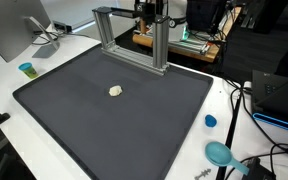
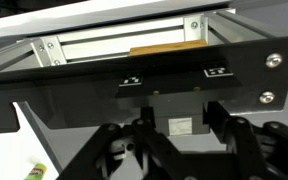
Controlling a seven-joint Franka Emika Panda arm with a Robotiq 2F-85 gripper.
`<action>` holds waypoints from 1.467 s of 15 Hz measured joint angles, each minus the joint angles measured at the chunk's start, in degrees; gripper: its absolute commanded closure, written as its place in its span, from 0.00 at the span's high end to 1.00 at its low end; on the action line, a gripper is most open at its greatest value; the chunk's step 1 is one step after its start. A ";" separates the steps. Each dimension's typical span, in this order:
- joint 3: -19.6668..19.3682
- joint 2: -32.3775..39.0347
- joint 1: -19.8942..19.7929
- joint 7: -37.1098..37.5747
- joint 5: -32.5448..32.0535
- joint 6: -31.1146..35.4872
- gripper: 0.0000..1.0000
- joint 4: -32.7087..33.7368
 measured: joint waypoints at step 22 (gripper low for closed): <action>-2.97 2.16 0.91 -7.20 0.22 -1.35 0.28 1.45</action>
